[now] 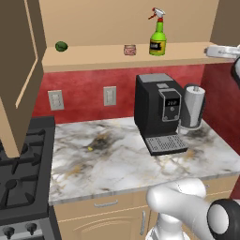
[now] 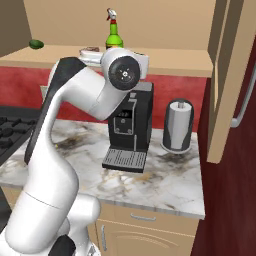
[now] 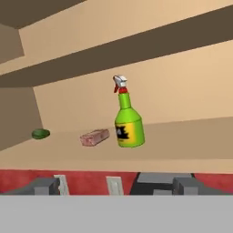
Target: Pick the bar soap and spray from the cabinet and place them on the counter.
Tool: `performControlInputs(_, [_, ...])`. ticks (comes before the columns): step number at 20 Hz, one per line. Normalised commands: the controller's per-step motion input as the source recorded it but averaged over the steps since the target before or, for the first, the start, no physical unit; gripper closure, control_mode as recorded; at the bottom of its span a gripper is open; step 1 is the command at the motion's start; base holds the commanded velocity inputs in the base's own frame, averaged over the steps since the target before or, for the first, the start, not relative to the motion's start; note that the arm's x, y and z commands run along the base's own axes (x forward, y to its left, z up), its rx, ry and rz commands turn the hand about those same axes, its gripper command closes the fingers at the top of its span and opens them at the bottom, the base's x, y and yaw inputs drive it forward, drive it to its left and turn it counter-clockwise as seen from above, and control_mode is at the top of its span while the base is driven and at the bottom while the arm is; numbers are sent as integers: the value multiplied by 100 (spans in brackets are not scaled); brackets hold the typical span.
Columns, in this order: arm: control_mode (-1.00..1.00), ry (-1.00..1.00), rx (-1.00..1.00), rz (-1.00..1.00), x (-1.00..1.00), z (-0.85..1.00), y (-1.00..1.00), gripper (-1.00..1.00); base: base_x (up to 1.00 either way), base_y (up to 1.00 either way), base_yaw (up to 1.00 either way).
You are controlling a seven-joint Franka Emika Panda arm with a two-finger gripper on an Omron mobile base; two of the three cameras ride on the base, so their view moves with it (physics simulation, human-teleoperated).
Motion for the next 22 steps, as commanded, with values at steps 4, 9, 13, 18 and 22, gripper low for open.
performControlInputs(4, [-100, 0, 17, 15, 10, 34, 38, -100, 0, 0, 0])
performControlInputs(9, [-100, 0, 0, 6, -35, 10, 55, -100, 0, 0, 0])
performControlInputs(13, [-100, 2, -11, 3, -94, -16, 30, -100, 0, 0, 0])
performControlInputs(18, [-100, 7, -25, 9, -93, -55, 29, -100, 0, 0, 0])
performControlInputs(22, [-100, 11, -35, 12, -56, -74, 30, -100, 0, 0, 0])
